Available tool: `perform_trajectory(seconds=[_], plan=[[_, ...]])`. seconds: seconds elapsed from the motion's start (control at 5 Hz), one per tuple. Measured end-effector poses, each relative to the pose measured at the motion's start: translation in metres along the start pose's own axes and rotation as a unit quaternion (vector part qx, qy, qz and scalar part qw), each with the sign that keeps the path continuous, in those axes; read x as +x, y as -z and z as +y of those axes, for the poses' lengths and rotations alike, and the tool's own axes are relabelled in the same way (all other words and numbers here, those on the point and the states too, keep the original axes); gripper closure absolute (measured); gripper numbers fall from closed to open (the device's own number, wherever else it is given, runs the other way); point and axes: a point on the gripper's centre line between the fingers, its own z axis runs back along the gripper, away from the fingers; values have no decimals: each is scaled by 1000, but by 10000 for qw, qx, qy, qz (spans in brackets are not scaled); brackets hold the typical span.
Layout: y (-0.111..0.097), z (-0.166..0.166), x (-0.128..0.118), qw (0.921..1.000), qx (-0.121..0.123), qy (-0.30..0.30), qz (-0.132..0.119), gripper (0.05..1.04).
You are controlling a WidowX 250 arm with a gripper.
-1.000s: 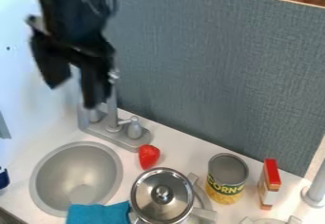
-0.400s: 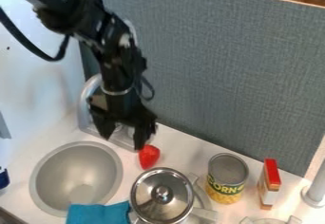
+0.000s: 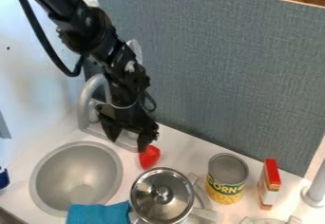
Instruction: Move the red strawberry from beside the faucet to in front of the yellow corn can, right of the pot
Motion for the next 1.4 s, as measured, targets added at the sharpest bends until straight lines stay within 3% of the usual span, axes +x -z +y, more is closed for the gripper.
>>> perform_trajectory(seconds=[0.2, 0.4, 0.8, 1.0, 1.4], plan=[[17, 11, 10, 9988, -70, 263, -417, 83], [27, 21, 17, 9982, -51, 177, -567, 83], [57, 18, 22, 9985, -98, 229, -488, 83], [57, 18, 25, 9981, 30, 225, -571, 83], [55, -1, 26, 9976, -96, 312, -606, 83]])
